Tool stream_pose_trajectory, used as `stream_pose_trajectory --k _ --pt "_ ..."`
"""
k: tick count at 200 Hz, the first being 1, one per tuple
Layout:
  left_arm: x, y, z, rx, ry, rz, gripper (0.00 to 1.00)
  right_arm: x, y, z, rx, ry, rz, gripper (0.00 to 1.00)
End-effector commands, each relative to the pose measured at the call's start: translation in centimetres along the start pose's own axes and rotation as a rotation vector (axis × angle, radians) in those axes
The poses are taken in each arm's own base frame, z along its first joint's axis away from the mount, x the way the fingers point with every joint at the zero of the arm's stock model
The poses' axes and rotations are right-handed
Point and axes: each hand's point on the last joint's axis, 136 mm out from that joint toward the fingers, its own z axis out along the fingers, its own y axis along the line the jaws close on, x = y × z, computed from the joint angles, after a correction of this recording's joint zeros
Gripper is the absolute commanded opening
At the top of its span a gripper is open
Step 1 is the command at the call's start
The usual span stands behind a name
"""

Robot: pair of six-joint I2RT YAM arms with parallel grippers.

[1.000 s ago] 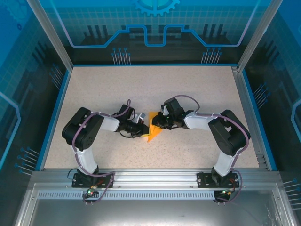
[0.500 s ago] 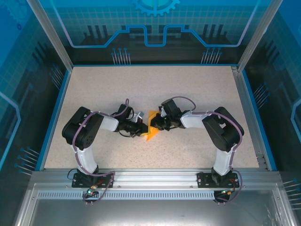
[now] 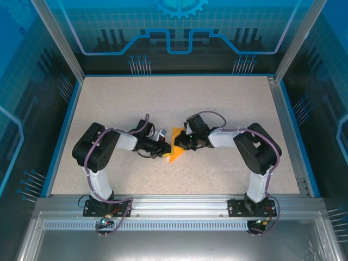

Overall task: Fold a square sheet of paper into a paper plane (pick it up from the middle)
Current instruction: Fourth fold the wing at the center of the table.

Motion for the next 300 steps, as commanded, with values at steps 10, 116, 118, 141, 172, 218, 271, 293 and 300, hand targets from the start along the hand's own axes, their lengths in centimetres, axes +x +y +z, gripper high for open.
stream_pose_trajectory --k 10,116,118,141,172,218,271,293,300 --pt "0.4 1.3 0.4 -0.028 0.041 -0.043 0.08 -0.5 2.4 -1.4 -0.076 -0.019 -0.044 0.14" --pt "0.6 1.8 0.5 -0.038 0.064 -0.070 0.09 -1.2 -0.9 1.2 0.026 -0.003 0.001 0.13" --pt "0.6 1.7 0.5 -0.038 0.062 -0.068 0.09 -1.2 -0.8 1.3 0.024 -0.002 0.000 0.13" --pt "0.7 1.9 0.5 -0.041 0.063 -0.067 0.11 -1.2 -1.0 1.7 0.024 0.018 -0.007 0.13" --pt "1.2 2.0 0.1 -0.053 0.055 -0.063 0.21 -0.9 -1.6 2.1 0.035 0.033 0.003 0.13" --pt "2.1 1.9 -0.2 -0.070 0.062 -0.051 0.23 -0.7 -2.2 2.3 0.047 0.045 0.013 0.13" --pt "2.5 2.0 0.1 -0.113 0.078 -0.047 0.11 -0.4 -2.8 2.5 0.060 0.051 0.022 0.13" --pt "3.0 2.1 0.1 -0.120 0.086 -0.045 0.08 -0.1 -3.4 2.6 0.075 0.058 0.027 0.13" --pt "3.1 2.2 0.2 -0.129 0.087 -0.046 0.07 0.1 -3.6 2.6 0.085 0.064 0.029 0.13"
